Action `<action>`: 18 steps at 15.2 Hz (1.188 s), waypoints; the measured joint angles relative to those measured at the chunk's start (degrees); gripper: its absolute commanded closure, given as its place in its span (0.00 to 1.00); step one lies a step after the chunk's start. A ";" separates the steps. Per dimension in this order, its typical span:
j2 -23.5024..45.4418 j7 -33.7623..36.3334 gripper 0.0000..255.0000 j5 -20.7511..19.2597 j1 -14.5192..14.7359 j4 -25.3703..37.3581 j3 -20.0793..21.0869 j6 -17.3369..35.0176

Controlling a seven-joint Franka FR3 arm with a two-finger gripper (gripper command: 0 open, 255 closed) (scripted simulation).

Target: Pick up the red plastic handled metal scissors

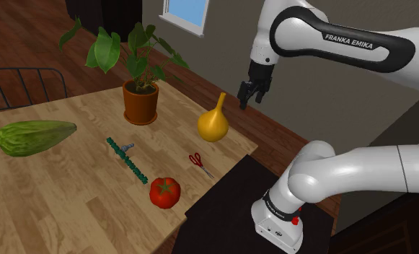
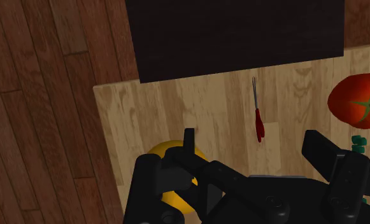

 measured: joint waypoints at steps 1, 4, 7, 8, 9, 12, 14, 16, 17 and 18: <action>0.00 0.00 0.00 0.00 0.00 0.00 0.00 0.00; -0.56 0.00 0.00 0.18 0.39 -4.20 -0.06 4.36; -1.36 0.13 0.00 0.48 0.99 -10.18 -0.01 10.59; -1.57 -0.07 0.00 0.42 1.10 -12.07 -0.18 12.72; -1.94 0.26 0.00 0.74 1.48 -14.08 0.12 14.75; 0.28 0.26 0.00 0.88 2.13 -19.11 -0.03 23.08; 2.01 0.64 0.00 1.21 2.82 -22.12 0.25 28.62; 4.75 0.57 0.00 1.20 3.22 -24.90 0.13 34.91; 6.45 0.81 0.00 1.40 3.65 -25.95 0.31 38.04; 8.10 1.16 0.00 1.65 4.17 -26.92 0.61 41.07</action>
